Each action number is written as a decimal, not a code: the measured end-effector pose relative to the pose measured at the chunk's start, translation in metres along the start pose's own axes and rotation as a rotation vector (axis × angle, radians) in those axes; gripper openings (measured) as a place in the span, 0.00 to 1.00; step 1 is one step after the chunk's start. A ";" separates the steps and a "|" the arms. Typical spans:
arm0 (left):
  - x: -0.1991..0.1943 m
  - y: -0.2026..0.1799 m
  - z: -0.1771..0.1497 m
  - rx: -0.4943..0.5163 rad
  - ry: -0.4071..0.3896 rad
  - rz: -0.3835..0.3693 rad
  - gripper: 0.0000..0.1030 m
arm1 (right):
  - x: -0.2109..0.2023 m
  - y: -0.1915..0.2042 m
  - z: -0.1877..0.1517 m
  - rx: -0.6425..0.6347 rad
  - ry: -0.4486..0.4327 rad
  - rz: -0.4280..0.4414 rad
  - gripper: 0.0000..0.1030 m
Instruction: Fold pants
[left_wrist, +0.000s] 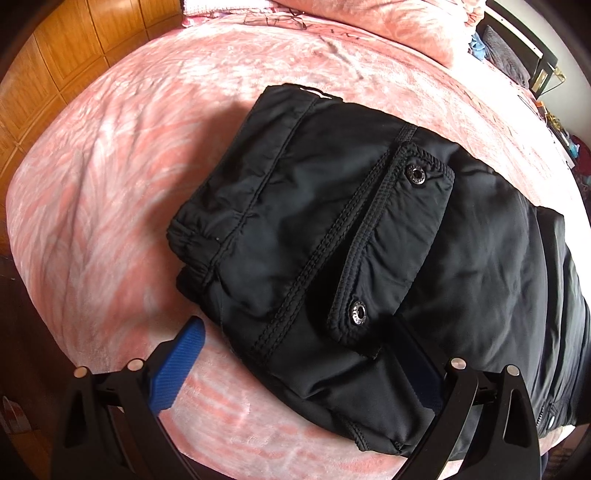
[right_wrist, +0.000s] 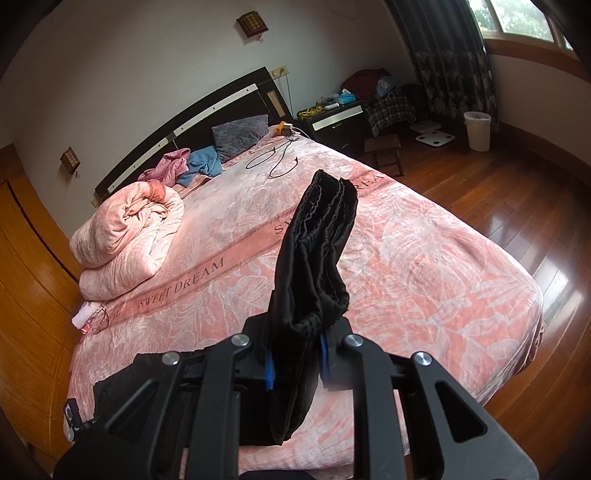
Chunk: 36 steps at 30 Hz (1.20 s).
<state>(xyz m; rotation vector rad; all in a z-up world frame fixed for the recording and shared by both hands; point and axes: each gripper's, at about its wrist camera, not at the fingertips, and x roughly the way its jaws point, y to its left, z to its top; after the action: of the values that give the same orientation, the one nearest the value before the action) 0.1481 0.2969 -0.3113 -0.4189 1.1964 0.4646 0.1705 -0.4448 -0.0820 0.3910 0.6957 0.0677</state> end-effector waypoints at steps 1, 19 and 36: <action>0.000 -0.002 0.000 0.004 -0.002 0.006 0.97 | 0.000 0.003 0.001 -0.015 -0.003 -0.003 0.16; -0.002 -0.007 0.005 0.011 0.000 0.009 0.97 | -0.005 0.029 0.004 -0.123 -0.020 -0.012 0.16; 0.007 0.011 0.003 0.025 -0.019 -0.038 0.97 | -0.002 0.087 0.003 -0.278 0.000 -0.078 0.16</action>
<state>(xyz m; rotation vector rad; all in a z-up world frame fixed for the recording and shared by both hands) 0.1469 0.3087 -0.3177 -0.4145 1.1728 0.4194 0.1766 -0.3652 -0.0466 0.0973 0.6897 0.0892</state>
